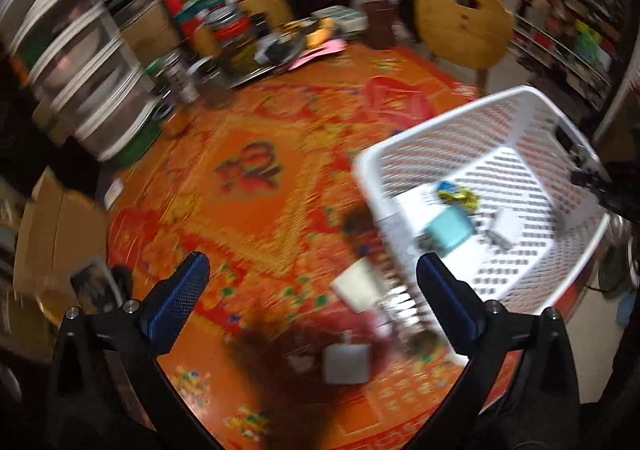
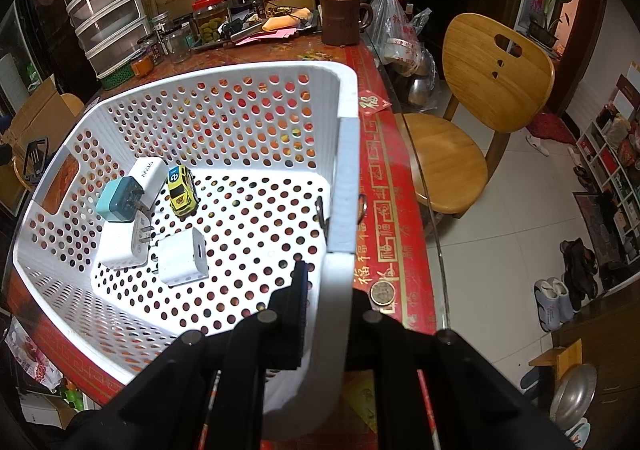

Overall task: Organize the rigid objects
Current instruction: 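Return the left tool and grasp the Hello Kitty charger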

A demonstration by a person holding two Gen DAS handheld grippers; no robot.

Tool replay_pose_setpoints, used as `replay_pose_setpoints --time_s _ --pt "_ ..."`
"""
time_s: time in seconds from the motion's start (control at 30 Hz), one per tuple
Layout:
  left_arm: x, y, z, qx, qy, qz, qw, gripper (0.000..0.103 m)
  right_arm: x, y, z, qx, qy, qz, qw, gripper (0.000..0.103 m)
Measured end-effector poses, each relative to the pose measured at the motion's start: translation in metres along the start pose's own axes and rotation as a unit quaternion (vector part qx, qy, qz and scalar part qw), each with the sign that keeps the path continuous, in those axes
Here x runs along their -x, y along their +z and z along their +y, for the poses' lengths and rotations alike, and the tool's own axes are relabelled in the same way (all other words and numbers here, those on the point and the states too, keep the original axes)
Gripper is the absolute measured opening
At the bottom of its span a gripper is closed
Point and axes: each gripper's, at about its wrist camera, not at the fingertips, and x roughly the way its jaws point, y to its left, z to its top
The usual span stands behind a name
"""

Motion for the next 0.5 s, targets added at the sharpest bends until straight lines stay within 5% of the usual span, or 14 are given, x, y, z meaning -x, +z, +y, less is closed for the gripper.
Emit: replay_pose_setpoints --time_s 0.27,0.5 --pt "-0.054 -0.054 0.056 0.077 0.008 0.057 0.9954 0.102 0.0 0.001 0.0 -0.001 0.0 -0.001 1.0 0.009" --pt "-0.11 -0.073 0.04 0.094 -0.073 0.099 0.988 0.102 0.002 0.001 0.0 -0.001 0.002 -0.001 1.0 0.01"
